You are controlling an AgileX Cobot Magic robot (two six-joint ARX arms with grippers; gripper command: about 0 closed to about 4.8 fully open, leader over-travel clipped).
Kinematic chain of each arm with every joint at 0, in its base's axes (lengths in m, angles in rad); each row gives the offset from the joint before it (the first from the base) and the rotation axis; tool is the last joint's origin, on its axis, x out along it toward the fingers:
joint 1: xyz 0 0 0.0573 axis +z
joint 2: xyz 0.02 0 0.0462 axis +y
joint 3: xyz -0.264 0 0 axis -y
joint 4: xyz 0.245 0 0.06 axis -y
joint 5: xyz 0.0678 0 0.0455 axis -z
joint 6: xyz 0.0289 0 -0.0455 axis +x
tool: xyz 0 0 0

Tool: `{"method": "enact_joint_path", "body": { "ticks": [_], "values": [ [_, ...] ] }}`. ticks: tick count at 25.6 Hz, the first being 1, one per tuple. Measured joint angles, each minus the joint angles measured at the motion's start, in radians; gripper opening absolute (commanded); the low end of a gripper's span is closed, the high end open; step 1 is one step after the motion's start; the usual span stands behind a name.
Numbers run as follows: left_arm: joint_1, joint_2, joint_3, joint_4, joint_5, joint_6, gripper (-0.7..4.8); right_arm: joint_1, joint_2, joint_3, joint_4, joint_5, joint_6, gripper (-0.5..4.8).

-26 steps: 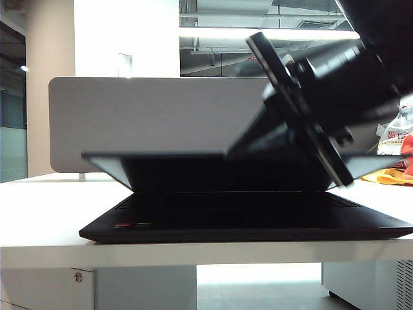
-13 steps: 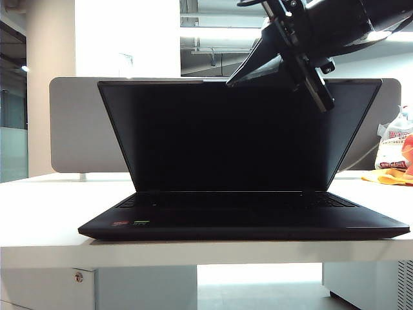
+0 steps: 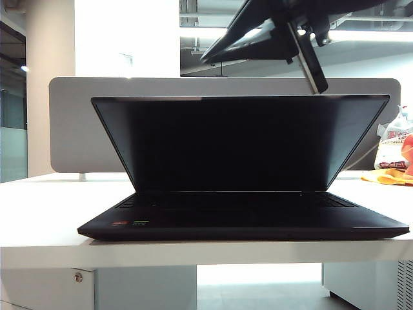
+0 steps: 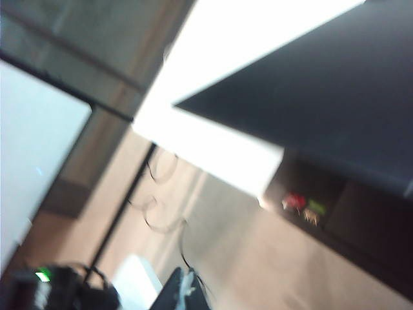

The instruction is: Open the lid of the laptop and use the keypad to enter the password "123".

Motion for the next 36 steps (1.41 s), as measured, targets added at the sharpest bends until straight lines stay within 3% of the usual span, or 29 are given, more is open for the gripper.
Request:
{"method": "enact_joint_path", "body": {
  "ticks": [4,10,16,21,25,30,36],
  "values": [
    [0.000,0.041,-0.094,0.067,0.000,-0.003,-0.04,0.036,0.003,-0.023,-0.155,0.159,-0.127,-0.08],
    [0.001,0.219,-0.134,0.289,0.000,-0.003,-0.04,-0.021,0.004,-0.040,-0.180,0.285,-0.222,-0.08],
    [0.002,0.412,-0.135,0.381,0.000,-0.020,-0.04,-0.158,0.006,-0.040,-0.229,0.309,-0.290,-0.08],
    [0.002,0.374,-0.127,0.429,-0.037,-0.047,-0.04,-0.182,0.037,-0.039,-0.227,0.324,-0.315,-0.08],
    [0.001,0.195,-0.046,0.378,0.020,-0.054,-0.04,-0.183,0.069,-0.040,-0.222,0.328,-0.325,-0.08],
    [-0.002,-0.019,0.044,0.173,0.066,-0.092,-0.04,-0.183,0.084,-0.039,-0.129,0.333,-0.325,-0.08],
    [-0.032,-0.040,0.114,0.031,0.088,-0.093,-0.04,-0.183,0.159,-0.034,-0.093,0.335,-0.316,-0.08]
  ]
}}
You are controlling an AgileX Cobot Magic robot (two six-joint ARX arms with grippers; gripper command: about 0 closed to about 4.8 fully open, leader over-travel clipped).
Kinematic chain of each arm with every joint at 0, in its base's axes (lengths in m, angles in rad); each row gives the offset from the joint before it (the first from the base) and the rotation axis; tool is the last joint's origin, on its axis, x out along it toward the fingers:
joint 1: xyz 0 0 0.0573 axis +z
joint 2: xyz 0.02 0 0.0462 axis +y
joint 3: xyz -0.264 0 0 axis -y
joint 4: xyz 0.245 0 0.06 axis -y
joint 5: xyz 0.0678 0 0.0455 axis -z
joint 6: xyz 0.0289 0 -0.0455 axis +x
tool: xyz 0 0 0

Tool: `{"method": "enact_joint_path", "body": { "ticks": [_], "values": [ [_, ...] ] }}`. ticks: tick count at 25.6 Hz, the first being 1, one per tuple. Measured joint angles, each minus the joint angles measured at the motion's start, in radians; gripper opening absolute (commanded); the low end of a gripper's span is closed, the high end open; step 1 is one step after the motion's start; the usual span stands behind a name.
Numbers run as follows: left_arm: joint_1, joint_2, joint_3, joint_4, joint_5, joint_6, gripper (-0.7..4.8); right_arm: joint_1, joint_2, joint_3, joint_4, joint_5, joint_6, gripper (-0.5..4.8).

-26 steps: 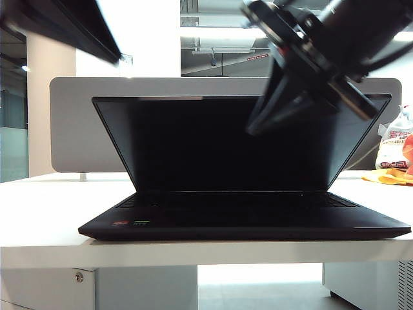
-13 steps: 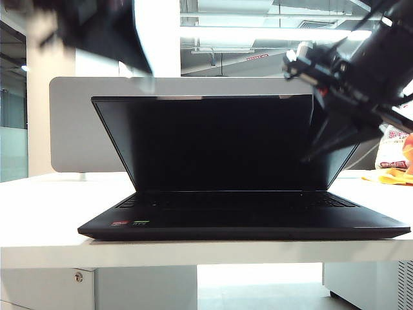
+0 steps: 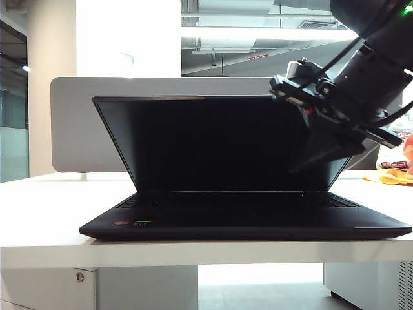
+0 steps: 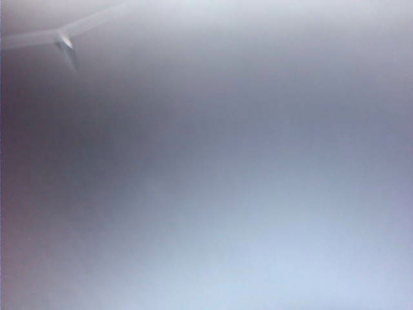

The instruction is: Open the lid of the laptop and use the keypad to enter the password "123".

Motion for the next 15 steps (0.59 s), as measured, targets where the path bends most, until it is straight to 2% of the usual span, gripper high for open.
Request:
{"method": "enact_joint_path", "body": {
  "ticks": [8,15],
  "values": [
    [0.000,0.002,-0.003,-0.030,0.000,0.002,-0.04,0.000,0.002,0.005,0.053,0.033,0.003,-0.08],
    [-0.006,0.002,-0.003,-0.062,-0.002,0.004,-0.04,-0.011,0.014,0.151,-0.055,0.050,-0.039,-0.08]
  ]
}}
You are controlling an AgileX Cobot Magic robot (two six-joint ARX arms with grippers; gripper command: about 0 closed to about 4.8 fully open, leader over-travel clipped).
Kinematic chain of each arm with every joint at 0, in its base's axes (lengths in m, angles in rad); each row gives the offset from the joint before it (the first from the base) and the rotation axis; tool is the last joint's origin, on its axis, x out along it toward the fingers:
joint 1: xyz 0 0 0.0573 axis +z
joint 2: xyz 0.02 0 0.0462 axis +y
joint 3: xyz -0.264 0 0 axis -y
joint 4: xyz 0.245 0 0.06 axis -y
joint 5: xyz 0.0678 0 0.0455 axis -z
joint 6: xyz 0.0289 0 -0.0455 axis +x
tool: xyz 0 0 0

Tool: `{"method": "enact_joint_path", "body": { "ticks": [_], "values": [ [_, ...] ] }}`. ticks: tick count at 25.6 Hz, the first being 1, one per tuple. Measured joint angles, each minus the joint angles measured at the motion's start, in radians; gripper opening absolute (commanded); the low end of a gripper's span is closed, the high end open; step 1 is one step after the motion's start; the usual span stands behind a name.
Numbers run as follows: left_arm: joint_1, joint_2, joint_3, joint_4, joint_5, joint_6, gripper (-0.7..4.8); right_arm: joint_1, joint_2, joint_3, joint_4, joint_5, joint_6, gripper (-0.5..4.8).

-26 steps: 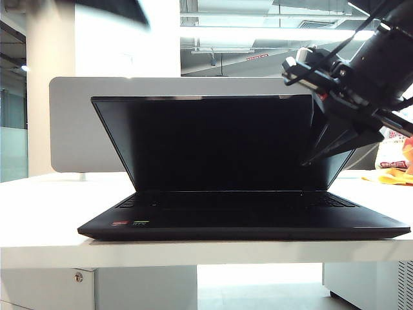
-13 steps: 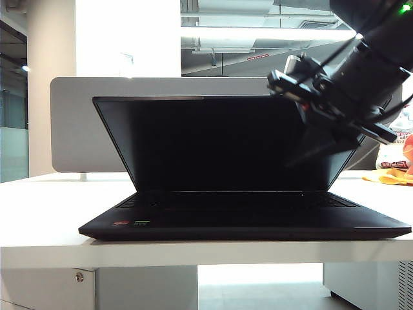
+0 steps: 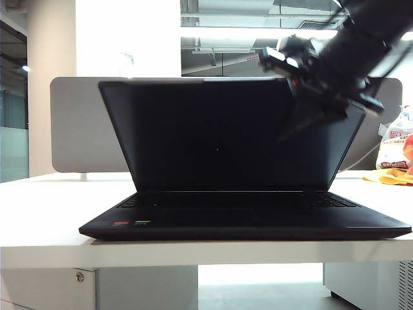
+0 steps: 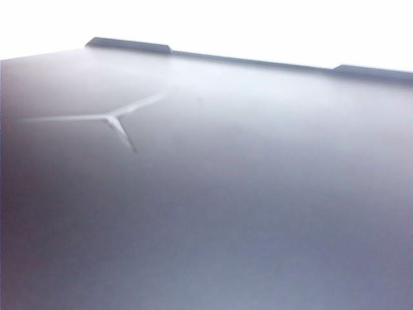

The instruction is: Open the lid of the laptop and use the keypad to enter the password "123".

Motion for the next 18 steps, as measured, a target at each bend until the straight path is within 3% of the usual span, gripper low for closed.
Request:
{"method": "enact_joint_path", "body": {
  "ticks": [9,18],
  "values": [
    [0.000,-0.002,0.000,-0.023,-0.003,0.000,-0.04,-0.095,0.077,0.160,-0.063,-0.022,-0.034,-0.08],
    [0.000,-0.001,0.000,-0.039,-0.047,0.000,-0.04,-0.117,0.196,0.357,-0.113,-0.035,-0.075,-0.08]
  ]
}}
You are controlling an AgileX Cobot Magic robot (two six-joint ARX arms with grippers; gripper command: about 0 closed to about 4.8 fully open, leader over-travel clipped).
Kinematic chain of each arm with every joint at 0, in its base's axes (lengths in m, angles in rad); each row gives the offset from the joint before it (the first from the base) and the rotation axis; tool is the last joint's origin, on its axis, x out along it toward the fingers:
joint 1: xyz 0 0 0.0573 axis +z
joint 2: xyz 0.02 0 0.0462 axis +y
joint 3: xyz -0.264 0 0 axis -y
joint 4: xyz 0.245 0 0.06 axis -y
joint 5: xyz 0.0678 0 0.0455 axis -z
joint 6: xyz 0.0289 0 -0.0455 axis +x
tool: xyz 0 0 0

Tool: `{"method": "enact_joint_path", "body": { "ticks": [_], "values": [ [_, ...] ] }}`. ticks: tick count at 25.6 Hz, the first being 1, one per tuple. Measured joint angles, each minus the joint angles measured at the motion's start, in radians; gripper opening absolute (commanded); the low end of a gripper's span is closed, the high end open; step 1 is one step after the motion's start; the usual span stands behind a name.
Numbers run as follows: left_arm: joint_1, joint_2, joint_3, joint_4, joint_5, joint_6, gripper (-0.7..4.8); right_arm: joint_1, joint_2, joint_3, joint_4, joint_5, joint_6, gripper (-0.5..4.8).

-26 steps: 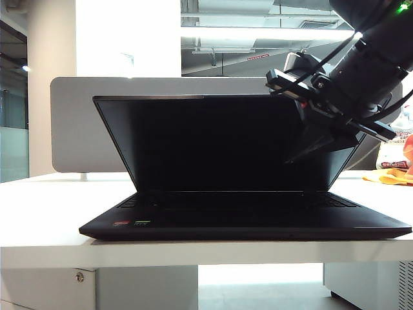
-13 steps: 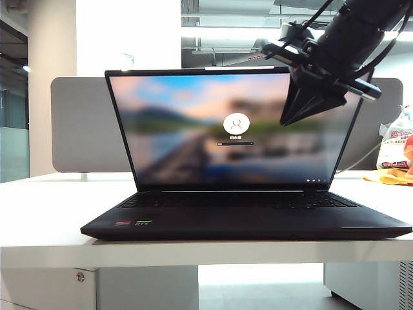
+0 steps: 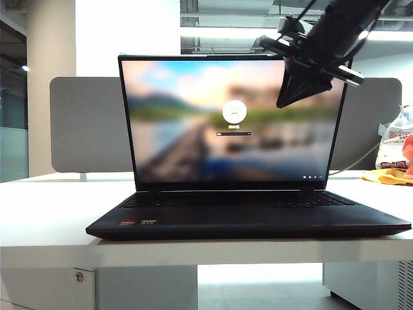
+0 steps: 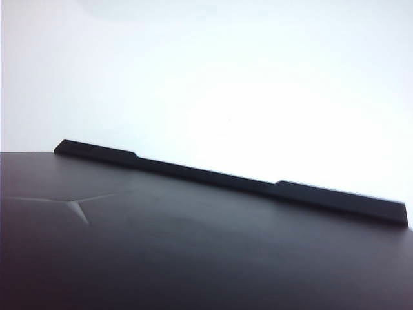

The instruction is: Open the lid of the laptop and use the keypad to enter the password "123".

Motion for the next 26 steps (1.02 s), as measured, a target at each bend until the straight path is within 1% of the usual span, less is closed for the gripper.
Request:
{"method": "enact_joint_path", "body": {
  "ticks": [5,11,19,26],
  "values": [
    [0.000,0.000,0.000,-0.008,-0.033,0.000,-0.04,0.000,0.070,0.110,-0.054,-0.015,-0.015,-0.08],
    [0.000,0.000,0.000,-0.030,-0.068,0.001,-0.04,-0.013,0.137,0.203,-0.060,-0.021,-0.030,-0.08],
    [0.000,0.000,0.000,-0.037,-0.082,0.013,-0.04,-0.061,0.142,0.217,-0.031,-0.026,-0.030,-0.08],
    [0.000,0.000,0.000,-0.037,-0.083,0.015,-0.04,-0.070,0.142,0.217,-0.007,-0.024,-0.030,-0.08]
  ]
}}
